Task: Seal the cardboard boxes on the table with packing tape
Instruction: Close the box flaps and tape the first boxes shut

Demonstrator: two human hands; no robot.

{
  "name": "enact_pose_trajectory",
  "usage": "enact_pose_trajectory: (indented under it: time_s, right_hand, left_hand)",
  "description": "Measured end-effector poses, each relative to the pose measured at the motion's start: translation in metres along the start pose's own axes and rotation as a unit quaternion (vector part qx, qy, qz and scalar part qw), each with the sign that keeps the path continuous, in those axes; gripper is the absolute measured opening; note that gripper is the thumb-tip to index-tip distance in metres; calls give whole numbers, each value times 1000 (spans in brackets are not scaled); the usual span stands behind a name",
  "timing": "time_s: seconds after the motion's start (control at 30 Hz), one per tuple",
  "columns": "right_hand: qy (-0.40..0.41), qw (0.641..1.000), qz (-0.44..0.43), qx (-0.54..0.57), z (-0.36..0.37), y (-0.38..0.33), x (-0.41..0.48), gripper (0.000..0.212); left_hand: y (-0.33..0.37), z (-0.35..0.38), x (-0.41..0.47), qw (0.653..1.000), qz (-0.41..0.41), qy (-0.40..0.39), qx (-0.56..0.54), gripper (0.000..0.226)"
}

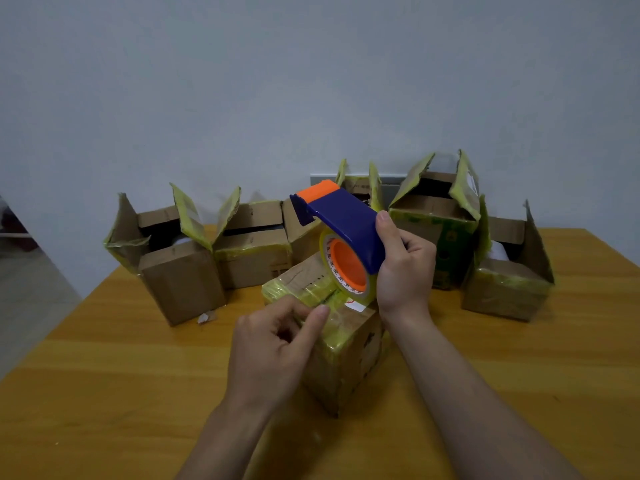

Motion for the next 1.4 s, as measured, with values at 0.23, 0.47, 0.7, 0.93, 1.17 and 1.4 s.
enact_pose_trajectory:
  time_s: [0.23, 0.47, 0.7, 0.93, 1.17, 1.4]
  right_hand:
    - [1, 1000, 0, 2, 0, 0, -1, 42]
    - [-6, 1000, 10, 16, 1, 0, -2, 44]
    - [-7, 1000, 12, 8, 1, -1, -2, 37]
    - [-1, 999, 15, 28, -9, -8, -6, 40]
    - [12, 997, -10, 81, -59, -52, -24, 38]
    - [73, 988, -83, 111, -156, -121, -43, 44]
  left_hand:
    - [-29, -8, 16, 991, -126, 42, 15, 40]
    - [-38, -13, 28, 987, -148, -12, 60, 20]
    - [-49, -13, 35, 985, -134, 11, 109, 65]
    - [-19, -7, 18, 973, -114, -153, 133, 105]
    - [19, 13, -9, 964, -44, -210, 159, 114]
    - [80, 71, -60, 944, 14, -313, 106, 105]
Point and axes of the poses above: each hand's wrist, its own x-axis towards the middle knuckle, its own z-axis out of the palm, y = z × x, the point moved 8 cm from there along x, towards the middle knuckle, and after that the axes turned 3 degrees about x, right-handed, at the moved point
